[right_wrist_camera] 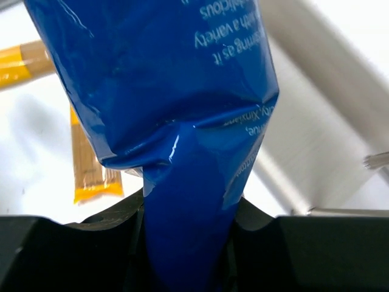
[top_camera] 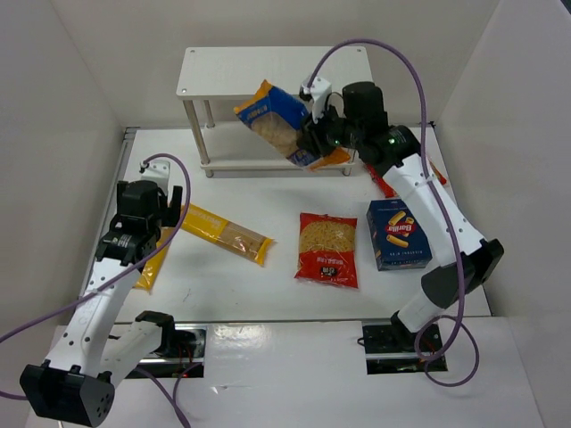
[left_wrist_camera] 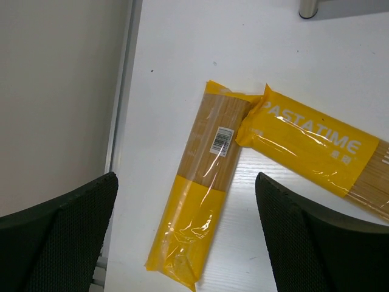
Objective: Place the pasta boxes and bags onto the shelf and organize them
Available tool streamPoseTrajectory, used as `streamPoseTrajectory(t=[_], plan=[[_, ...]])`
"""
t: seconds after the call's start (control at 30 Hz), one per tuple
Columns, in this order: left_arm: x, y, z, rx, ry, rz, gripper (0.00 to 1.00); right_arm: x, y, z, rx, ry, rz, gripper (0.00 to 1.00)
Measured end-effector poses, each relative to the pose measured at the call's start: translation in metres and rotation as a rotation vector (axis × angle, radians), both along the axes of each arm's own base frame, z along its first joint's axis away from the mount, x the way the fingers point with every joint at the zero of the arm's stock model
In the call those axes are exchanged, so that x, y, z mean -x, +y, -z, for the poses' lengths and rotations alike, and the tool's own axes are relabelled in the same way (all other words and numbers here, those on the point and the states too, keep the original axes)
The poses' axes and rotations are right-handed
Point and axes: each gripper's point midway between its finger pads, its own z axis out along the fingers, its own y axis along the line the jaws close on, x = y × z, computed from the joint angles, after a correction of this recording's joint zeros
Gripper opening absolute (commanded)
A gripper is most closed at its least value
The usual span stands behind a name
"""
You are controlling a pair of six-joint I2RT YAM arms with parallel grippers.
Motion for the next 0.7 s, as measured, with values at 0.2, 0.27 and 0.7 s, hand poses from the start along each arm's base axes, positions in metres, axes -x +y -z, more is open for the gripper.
streamPoseTrajectory(t=[0.2,0.27,0.7], plan=[[-0.003,0.002,0.008,-0.009,0.028,-0.01,0.99,-0.018,0.001,-0.044,-0.01,-0.055,0.042,0.0],[-0.005,0.002,0.015,-0.014,0.053,-0.013,0.99,-0.024,0.001,-0.054,-0.01,-0.065,0.056,0.0],[-0.005,0.002,0.022,-0.018,0.074,-0.015,0.99,-0.088,-0.033,-0.106,-0.084,-0.14,0.214,0.0]])
